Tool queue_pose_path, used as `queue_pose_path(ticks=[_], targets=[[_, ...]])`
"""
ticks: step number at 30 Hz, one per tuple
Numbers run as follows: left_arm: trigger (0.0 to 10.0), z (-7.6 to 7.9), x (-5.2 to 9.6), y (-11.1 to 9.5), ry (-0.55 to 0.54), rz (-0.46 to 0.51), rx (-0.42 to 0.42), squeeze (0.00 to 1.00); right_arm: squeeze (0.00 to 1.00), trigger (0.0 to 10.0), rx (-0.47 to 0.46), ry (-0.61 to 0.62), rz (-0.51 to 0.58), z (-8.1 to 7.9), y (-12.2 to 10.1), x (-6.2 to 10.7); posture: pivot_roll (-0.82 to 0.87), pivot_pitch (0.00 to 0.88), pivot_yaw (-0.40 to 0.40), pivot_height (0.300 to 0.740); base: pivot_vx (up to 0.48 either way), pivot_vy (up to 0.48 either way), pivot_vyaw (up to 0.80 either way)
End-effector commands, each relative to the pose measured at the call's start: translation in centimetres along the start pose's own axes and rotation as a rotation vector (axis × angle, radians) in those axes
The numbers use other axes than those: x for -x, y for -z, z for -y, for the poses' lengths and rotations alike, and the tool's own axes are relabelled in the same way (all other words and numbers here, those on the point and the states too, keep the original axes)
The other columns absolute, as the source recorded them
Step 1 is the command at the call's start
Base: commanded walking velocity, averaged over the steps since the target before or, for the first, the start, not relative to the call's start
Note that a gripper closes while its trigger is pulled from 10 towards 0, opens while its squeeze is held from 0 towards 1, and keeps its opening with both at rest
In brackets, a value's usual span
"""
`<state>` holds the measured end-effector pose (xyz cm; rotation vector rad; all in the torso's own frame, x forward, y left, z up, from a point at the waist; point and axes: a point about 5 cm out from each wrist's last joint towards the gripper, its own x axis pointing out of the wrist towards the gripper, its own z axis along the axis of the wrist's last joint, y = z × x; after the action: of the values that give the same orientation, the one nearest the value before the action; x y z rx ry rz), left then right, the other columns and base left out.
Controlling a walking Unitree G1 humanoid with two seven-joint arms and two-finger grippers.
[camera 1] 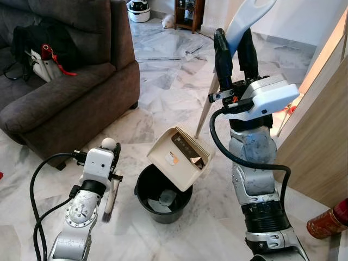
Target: Sweep floor
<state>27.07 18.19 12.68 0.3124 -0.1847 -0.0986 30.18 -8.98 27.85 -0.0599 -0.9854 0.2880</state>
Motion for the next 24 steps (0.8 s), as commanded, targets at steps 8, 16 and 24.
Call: queue_pose_path(ticks=[8,16,24], targets=[[10.0,-0.6,-0.5,-1.2,-0.006,0.056,-0.022,0.0,0.0,10.0,0.009,-0.001,0.121,-0.8,-2.1,-1.2,0.12,0.081,0.01,0.74,0.0,0.0,0.0],[10.0,-0.5,-0.6,-1.2,-0.005,0.056,-0.021,0.0,0.0,10.0,0.073,-0.011,0.134,-1.0,-2.2,-1.1,0.12,0.071,0.011,0.74,0.0,0.0,0.0],[10.0,-0.6,-0.6,-1.1,-0.007,0.057,-0.022,0.0,0.0,10.0,0.089,-0.046,0.13,-1.5,-2.1,-1.1,0.12,0.068,0.012,0.74,0.0,0.0,0.0]])
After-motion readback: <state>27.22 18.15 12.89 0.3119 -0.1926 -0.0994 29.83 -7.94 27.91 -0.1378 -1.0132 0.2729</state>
